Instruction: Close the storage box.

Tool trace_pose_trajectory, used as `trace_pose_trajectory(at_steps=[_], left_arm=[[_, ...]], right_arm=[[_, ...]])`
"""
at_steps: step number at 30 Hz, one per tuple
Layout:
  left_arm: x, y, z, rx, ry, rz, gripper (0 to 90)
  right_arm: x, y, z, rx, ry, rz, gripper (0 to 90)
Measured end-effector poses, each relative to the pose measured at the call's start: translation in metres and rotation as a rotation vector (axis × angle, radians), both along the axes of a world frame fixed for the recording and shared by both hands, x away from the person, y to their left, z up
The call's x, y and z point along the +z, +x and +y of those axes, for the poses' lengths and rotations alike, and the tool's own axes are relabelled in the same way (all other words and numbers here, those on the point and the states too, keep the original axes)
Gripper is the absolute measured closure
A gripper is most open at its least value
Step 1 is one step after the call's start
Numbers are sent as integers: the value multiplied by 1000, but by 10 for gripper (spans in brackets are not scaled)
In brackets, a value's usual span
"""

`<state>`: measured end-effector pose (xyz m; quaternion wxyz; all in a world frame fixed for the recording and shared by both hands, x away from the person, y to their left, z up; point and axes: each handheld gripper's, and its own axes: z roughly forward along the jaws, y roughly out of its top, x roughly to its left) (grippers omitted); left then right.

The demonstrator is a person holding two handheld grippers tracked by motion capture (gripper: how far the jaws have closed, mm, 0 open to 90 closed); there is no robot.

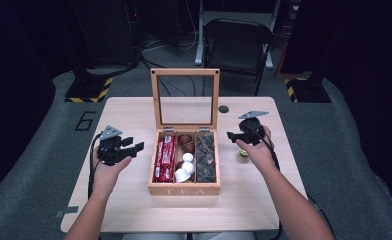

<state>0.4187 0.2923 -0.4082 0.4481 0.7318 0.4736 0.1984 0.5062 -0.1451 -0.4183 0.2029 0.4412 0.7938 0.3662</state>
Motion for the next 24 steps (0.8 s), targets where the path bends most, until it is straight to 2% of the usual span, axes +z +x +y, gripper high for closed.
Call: trace_pose_trajectory(at_steps=[2,8,10,14,24], left_arm=[[0,0,0,3,-1,0,462],[0,0,1,4,-1,0,462],[0,0,0,3,0,-1,462],[0,0,0,3,0,-1,462],[1,0,1,5,-8,-3,462]], right_arm=[[3,1,4,22,5,-2,385],[12,3,12,39,26,-10,386],[17,6,18,60,44,15,375],[23,8,25,91,32,4,374],[37,12,43,116,44,-20,367]])
